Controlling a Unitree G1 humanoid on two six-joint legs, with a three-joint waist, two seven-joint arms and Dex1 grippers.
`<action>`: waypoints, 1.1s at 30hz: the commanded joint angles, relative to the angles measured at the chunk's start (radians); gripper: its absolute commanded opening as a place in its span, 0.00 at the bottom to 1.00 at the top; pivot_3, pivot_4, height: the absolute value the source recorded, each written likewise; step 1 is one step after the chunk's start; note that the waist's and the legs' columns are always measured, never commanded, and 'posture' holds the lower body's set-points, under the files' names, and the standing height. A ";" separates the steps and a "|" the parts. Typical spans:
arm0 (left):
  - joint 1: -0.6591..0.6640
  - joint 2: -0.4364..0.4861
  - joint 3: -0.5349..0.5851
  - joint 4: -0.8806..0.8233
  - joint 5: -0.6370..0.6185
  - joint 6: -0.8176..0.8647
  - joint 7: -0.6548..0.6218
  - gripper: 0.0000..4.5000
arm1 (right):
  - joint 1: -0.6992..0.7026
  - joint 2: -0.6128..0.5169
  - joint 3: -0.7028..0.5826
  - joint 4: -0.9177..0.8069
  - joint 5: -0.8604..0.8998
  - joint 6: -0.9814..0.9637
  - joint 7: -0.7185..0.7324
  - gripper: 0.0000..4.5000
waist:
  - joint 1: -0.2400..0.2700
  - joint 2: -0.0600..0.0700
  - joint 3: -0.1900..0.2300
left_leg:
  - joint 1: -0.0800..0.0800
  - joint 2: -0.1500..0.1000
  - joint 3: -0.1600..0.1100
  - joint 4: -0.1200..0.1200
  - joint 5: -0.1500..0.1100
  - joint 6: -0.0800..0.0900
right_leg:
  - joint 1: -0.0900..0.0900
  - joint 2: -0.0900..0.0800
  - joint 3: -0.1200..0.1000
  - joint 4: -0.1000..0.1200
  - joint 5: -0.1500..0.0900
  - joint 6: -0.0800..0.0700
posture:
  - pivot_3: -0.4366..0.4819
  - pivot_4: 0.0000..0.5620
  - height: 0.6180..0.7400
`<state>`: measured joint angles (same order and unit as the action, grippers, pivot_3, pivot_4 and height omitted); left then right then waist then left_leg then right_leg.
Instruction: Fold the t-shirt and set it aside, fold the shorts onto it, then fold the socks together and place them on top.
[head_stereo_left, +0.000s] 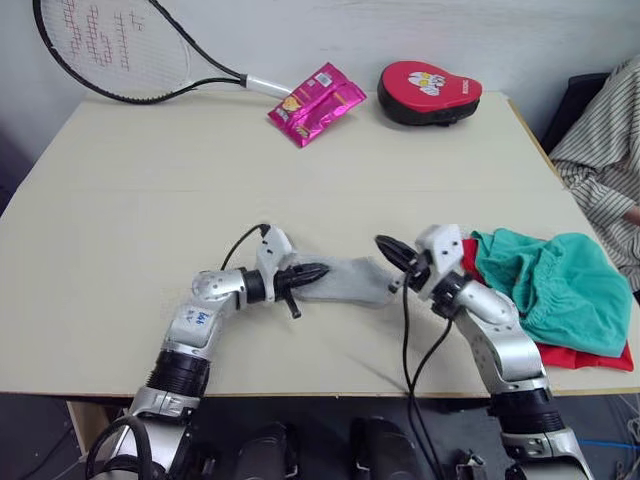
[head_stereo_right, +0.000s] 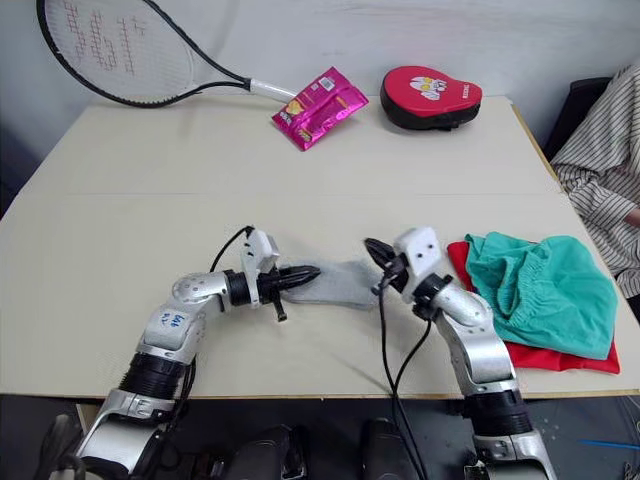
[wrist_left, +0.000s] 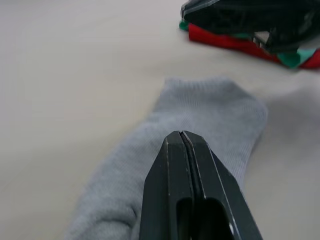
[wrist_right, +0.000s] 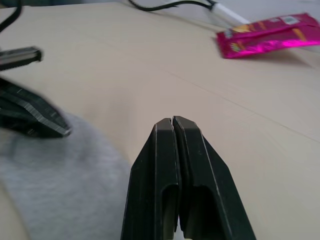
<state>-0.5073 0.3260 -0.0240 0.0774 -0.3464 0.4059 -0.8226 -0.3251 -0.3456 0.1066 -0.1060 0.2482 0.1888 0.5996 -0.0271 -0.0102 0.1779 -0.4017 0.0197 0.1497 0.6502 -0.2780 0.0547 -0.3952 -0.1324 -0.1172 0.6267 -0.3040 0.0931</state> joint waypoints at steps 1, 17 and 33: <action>-0.076 0.067 0.126 -0.076 -0.150 0.215 0.026 0.00 | 0.021 -0.013 0.061 0.025 -0.064 -0.028 0.029 0.01 | 0.003 0.000 0.000 | -0.002 0.000 -0.002 0.002 0.000 0.000 | 0.000 0.000 -0.002 0.000 0.000 0.000 | 0.48 0.27 1.00; -0.194 0.182 -0.001 0.134 -0.179 0.914 0.074 0.75 | 0.003 -0.031 0.088 0.226 -0.138 -0.117 0.093 0.00 | 0.003 -0.002 0.000 | 0.000 -0.002 -0.004 0.002 0.001 -0.001 | 0.002 0.000 -0.002 0.001 -0.001 0.001 | 0.48 0.27 1.00; -0.210 0.057 0.025 0.081 -0.171 0.910 0.181 0.49 | 0.021 -0.030 0.106 0.210 -0.147 -0.101 0.113 0.00 | 0.013 -0.003 -0.001 | 0.001 -0.003 -0.003 0.002 0.001 -0.002 | 0.003 -0.001 0.000 0.000 -0.001 0.001 | 0.48 0.27 1.00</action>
<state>-0.7317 0.3798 0.0125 0.1963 -0.5102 1.3082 -0.6437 -0.3290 -0.3767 0.1923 0.1051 0.1141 0.0726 0.6976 -0.0141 -0.0132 0.1766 -0.4003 0.0170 0.1465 0.6515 -0.2772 0.0527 -0.3928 -0.1331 -0.1176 0.6268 -0.3045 0.0944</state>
